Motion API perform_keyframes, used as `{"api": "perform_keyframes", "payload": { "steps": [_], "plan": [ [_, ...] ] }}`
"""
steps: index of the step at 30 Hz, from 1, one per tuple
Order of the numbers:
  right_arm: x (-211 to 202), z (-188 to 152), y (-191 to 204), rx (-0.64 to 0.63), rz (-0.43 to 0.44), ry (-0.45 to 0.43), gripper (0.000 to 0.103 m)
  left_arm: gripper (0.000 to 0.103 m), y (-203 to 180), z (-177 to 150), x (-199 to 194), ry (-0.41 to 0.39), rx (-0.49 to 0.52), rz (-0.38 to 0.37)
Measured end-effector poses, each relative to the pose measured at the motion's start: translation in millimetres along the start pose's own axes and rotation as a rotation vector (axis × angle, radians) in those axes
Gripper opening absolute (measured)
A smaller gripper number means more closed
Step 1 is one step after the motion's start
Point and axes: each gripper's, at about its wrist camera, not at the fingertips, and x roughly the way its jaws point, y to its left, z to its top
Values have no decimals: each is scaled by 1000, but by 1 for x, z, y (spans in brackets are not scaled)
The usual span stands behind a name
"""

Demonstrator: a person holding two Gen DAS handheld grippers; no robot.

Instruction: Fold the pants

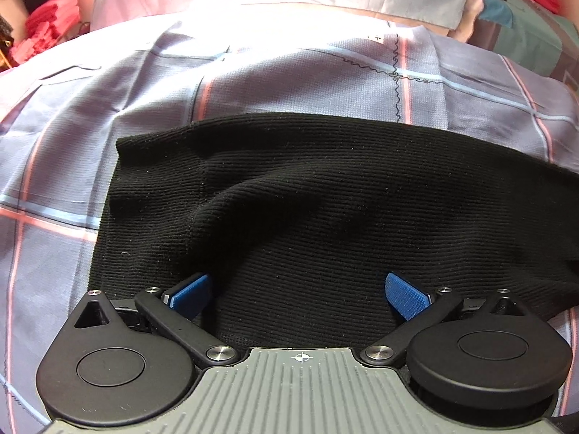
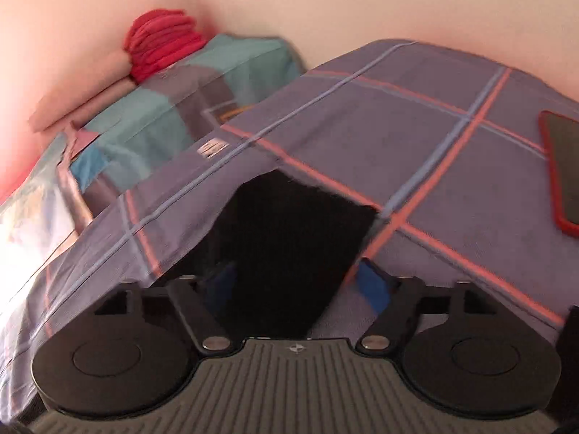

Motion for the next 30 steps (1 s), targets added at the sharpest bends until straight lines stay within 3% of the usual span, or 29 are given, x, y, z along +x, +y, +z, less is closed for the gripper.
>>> {"api": "perform_keyframes", "payload": {
  "steps": [1,2,4,6,9,11,12,14,16,17,19,20,25,27,30],
  "plan": [
    [1,3,4,-64,46,22,12,103,-1,-2,-1,-2,-3,3],
    [1,6,5,-108,44,26,11,103,-2,-2,-1,-2,-5,7],
    [2,15,-10,-95,-1,-8,11,103,-5,0,1,1,-7,12],
    [7,19,-35,48,17,7,13,103,-7,1,3,1,-8,16],
    [-4,18,-27,40,-25,-34,19,103,-9,4,5,4,-10,23],
    [-21,12,-16,38,-108,-91,44,103,-9,6,7,6,-7,23],
    [-27,10,-6,12,-90,-97,48,103,-7,5,4,7,-6,20],
    [-30,-1,13,-107,53,-33,66,103,-5,6,2,11,0,13],
    [-21,-14,31,-261,101,82,66,103,-2,6,-5,16,1,4],
    [-15,-19,33,-294,32,97,52,103,1,4,-12,18,-7,2],
    [-26,-15,32,-234,-50,55,46,103,7,-1,-25,10,-24,1],
    [-37,-17,35,-237,-78,39,49,103,9,-7,-34,-6,-24,-4],
    [-121,-63,64,-454,241,83,57,103,7,-47,-71,-38,17,-52],
    [-155,-87,79,-566,400,143,57,103,0,-65,-77,-25,45,-73],
    [-190,-133,90,-651,573,318,57,103,-13,-89,-75,4,102,-101]
  ]
}}
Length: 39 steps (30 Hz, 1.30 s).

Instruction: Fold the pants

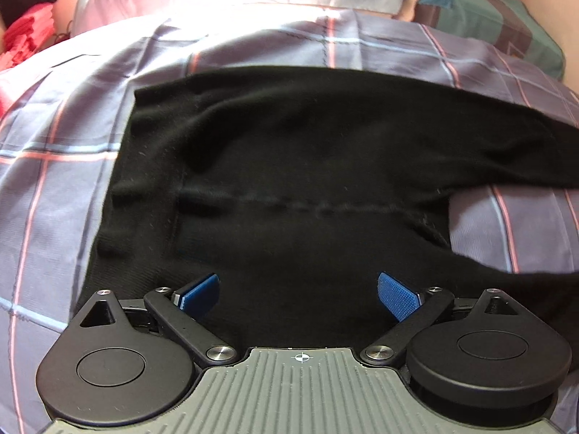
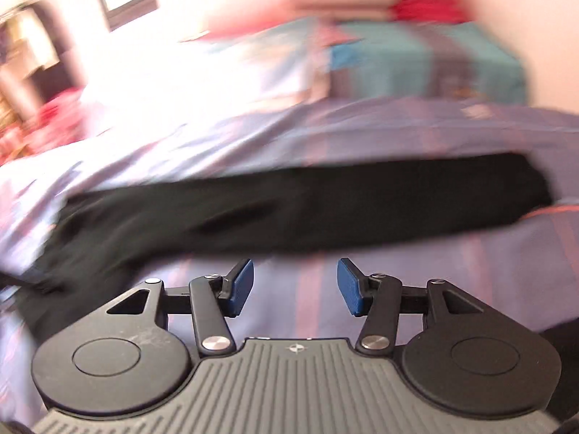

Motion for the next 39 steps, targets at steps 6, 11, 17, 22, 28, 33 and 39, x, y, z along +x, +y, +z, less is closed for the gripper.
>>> {"api": "perform_keyframes", "payload": {
  "steps": [6,11,17,22,28,33,39],
  "plan": [
    [36,-59,39,-93,15,257,55,103,-14,-17,22,65,98,50],
    [14,-47,28,-33,-27,246,59,103,-4,-12,24,112,72,39],
    [7,-55,-13,128,-303,156,75,103,0,-12,26,118,71,45],
    [-7,-67,-16,72,-290,202,75,103,-3,-11,28,124,69,48],
    [-26,-63,-44,199,-409,46,79,103,-9,-10,29,126,69,59],
    [-24,-83,-77,258,-397,91,82,103,-11,-10,29,125,69,61],
    [-52,-82,-89,318,-415,51,78,103,-13,-10,29,127,66,61]
  ]
}}
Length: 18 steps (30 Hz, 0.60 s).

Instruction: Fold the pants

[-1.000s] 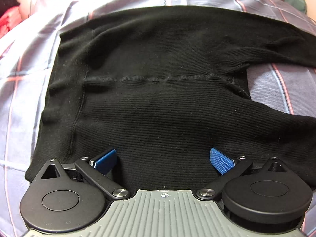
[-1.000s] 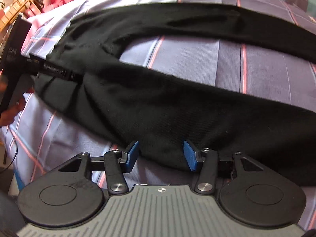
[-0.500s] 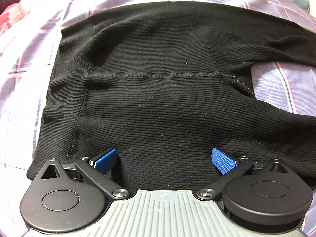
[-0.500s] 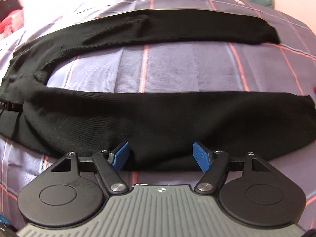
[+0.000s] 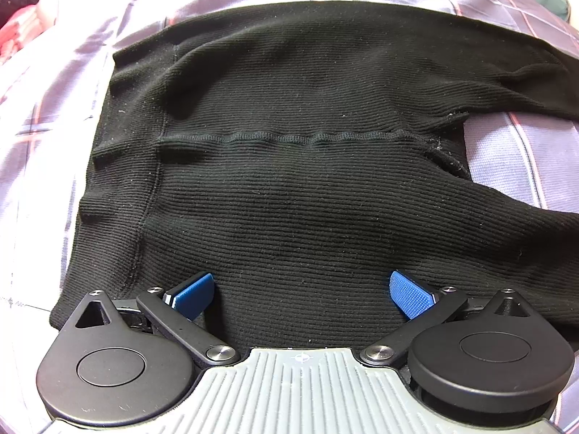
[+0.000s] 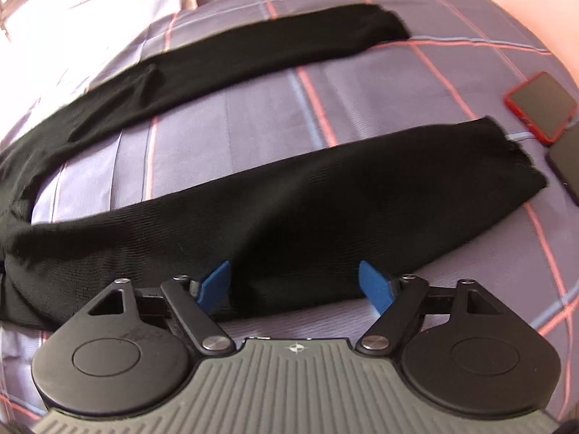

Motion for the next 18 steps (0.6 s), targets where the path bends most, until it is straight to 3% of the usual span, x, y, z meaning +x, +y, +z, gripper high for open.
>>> {"api": "perform_keyframes", "payload": {
  "steps": [3,7,10,13,15,18],
  "plan": [
    [-2,6,-10,61,5,-68,79,103,1,0,1,2,-2,2],
    [22,4,-20,20,-35,17,78,103,0,2,2,9,-3,3],
    [2,-1,-28,22,-59,-13,74,103,1,4,4,11,-4,2],
    [-17,-2,-59,213,-46,-110,77,103,1,5,4,12,-6,3],
    [-12,2,-83,362,-104,-134,77,103,1,5,5,12,-8,5],
    [2,7,-101,494,-161,-138,69,103,0,6,5,15,-8,9]
  ]
}}
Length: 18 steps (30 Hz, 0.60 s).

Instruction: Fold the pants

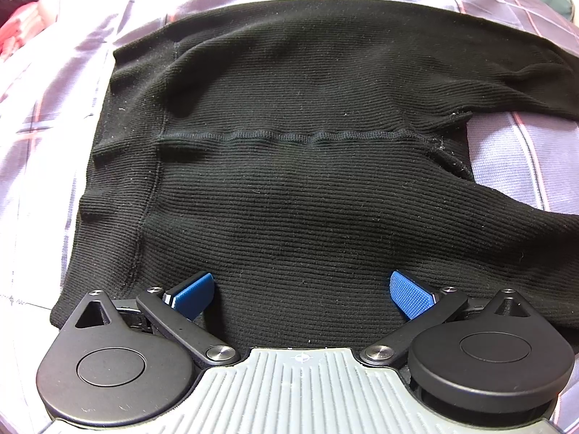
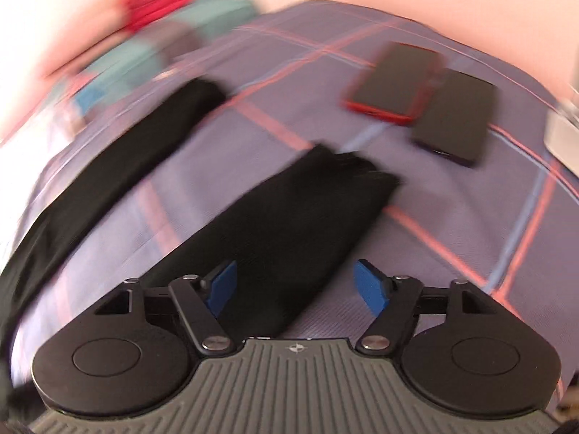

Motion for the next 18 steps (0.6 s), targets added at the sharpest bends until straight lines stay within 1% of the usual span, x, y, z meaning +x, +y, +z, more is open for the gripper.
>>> {"api": "perform_keyframes", "payload": {
  "steps": [1,2,4,5,6,7,8,9,12,13,14,15,16,17,18],
  "plan": [
    [1,1,2,0,-3,-21,63,103,-1,1,0,2,-1,1],
    [3,-1,7,-29,17,-15,31,103,-1,1,0,4,-1,3],
    [-1,-1,9,-92,11,-19,11,103,-3,2,0,6,0,5],
    [-5,4,0,-74,10,-40,9,103,-4,3,0,7,0,4],
    [-8,8,-15,-13,-24,-71,6,103,-4,3,0,6,0,3],
    [-7,11,-28,46,-44,-70,7,103,-4,3,0,4,0,2],
    [-3,12,-39,92,-58,-44,7,103,-3,2,0,1,0,1],
    [-2,10,-45,112,-41,-32,7,103,-3,2,0,-1,0,2],
    [-13,8,-30,22,-76,-62,9,103,-2,0,-1,-4,0,1],
    [-17,6,-22,3,-125,-90,21,103,-1,-1,-1,-6,2,1],
    [-23,2,-11,-31,-193,-130,39,103,-1,-2,-2,-8,3,3],
    [-29,-4,3,-82,-243,-175,50,103,-1,-2,-2,-7,2,6],
    [-37,-12,18,-156,-221,-201,67,103,-2,-3,-3,-6,4,7],
    [-41,-20,32,-236,-168,-202,72,103,-2,-3,-3,-6,3,8],
    [-44,-30,48,-312,-115,-188,72,103,-1,-4,-4,-5,2,8]
  ]
}}
